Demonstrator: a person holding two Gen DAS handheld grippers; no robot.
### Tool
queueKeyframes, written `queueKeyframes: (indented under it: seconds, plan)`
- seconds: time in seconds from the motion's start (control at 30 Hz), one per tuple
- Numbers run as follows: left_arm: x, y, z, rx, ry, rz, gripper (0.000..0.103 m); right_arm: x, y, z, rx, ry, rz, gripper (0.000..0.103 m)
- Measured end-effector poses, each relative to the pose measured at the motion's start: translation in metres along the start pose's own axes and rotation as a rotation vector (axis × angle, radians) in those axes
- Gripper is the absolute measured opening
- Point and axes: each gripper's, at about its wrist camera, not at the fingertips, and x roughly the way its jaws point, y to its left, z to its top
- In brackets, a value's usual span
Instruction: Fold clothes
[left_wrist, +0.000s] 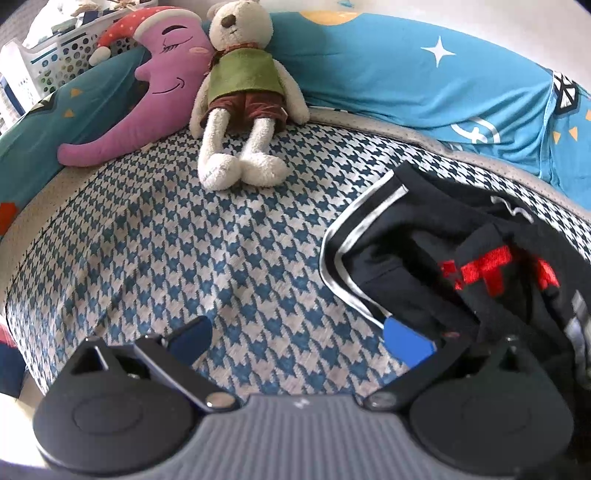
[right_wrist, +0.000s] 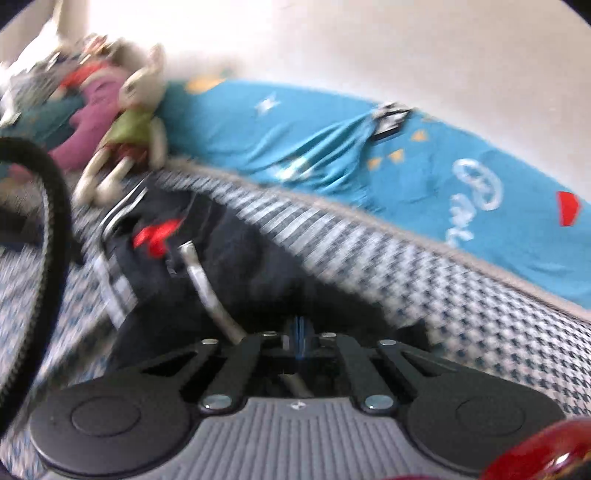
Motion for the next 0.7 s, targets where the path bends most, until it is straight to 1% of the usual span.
queueKeyframes:
  seconds: [0.13,0.2,0.23,0.3,0.37,0.43,0.5,0.67,0.7]
  plan:
    - [0.002,-0.008,0.000,0.028,-0.011,-0.007,0.103,0.004,-0.029,0.014,0.126,-0.039,-0.042,0.001]
    - [0.004,-0.012,0.001,0.043,-0.012,-0.004,0.103,0.008,-0.040,0.019,0.158,-0.036,-0.036,0.001]
    - [0.006,-0.014,0.001,0.047,-0.008,-0.004,0.103,0.010,-0.044,0.022,0.174,-0.031,-0.022,0.001]
    - [0.008,-0.016,0.002,0.044,0.004,-0.014,0.103,0.008,-0.046,0.024,0.192,-0.018,0.054,0.001]
    - [0.010,-0.017,0.003,0.036,0.013,-0.031,0.103,0.002,-0.037,0.023,0.155,-0.022,0.111,0.001]
    - [0.010,-0.017,0.003,0.032,0.017,-0.039,0.103,-0.004,-0.023,0.019,0.087,-0.022,0.146,0.003]
    - [0.009,-0.017,0.003,0.030,0.015,-0.039,0.103,-0.008,-0.011,0.013,0.026,-0.013,0.159,0.005]
    - [0.008,-0.017,0.003,0.025,0.013,-0.039,0.103,-0.021,0.009,0.000,-0.054,-0.008,0.210,0.012]
    - [0.008,-0.016,0.003,0.024,0.012,-0.039,0.103,-0.022,0.013,-0.001,-0.071,-0.009,0.201,0.016]
